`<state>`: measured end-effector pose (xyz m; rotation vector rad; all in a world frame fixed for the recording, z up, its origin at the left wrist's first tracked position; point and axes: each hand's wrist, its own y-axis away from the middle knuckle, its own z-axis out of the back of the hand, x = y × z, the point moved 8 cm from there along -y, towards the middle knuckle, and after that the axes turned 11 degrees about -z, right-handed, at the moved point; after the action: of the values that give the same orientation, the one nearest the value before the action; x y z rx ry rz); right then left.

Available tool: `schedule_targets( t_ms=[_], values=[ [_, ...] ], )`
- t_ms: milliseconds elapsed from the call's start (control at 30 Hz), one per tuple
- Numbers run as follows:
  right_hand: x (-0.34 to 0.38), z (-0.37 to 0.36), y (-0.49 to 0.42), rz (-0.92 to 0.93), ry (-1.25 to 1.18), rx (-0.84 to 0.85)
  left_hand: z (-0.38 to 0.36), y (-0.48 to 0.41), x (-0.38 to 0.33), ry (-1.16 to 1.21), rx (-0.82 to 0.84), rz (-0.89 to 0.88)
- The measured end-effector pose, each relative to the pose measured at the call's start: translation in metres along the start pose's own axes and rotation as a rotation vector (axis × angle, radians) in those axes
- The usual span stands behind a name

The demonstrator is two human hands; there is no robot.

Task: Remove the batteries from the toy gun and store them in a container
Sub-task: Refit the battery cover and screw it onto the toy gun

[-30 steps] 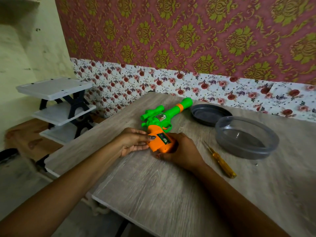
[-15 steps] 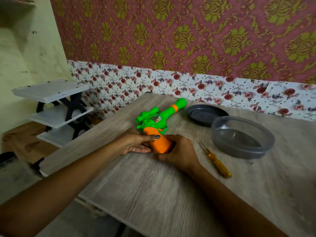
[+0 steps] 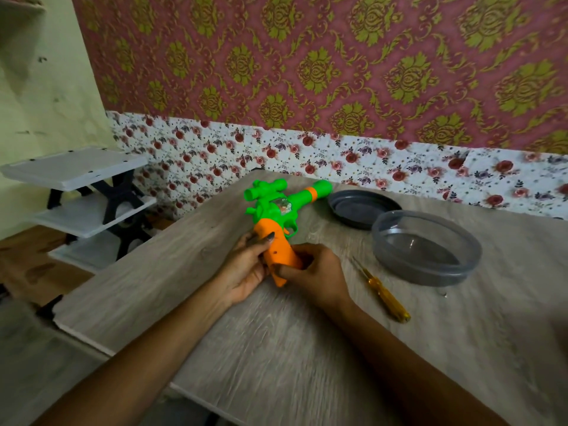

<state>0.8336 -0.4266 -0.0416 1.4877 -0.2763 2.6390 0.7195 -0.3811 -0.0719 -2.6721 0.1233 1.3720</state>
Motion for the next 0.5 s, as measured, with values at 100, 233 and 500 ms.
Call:
schedule_targets(
  t_ms=[100, 233, 500],
  values=[
    [-0.005, 0.004, -0.002, -0.038, 0.000, -0.013, 0.001, -0.002, 0.007, 0.001, 0.007, 0.015],
    [0.005, 0.005, 0.007, 0.001, 0.100, 0.041, 0.007, -0.004, 0.010, -0.012, 0.008, 0.013],
    [-0.017, 0.105, 0.043, -0.036, 0.647, -0.040, -0.012, 0.009, 0.003, -0.050, 0.152, -0.018]
  ],
)
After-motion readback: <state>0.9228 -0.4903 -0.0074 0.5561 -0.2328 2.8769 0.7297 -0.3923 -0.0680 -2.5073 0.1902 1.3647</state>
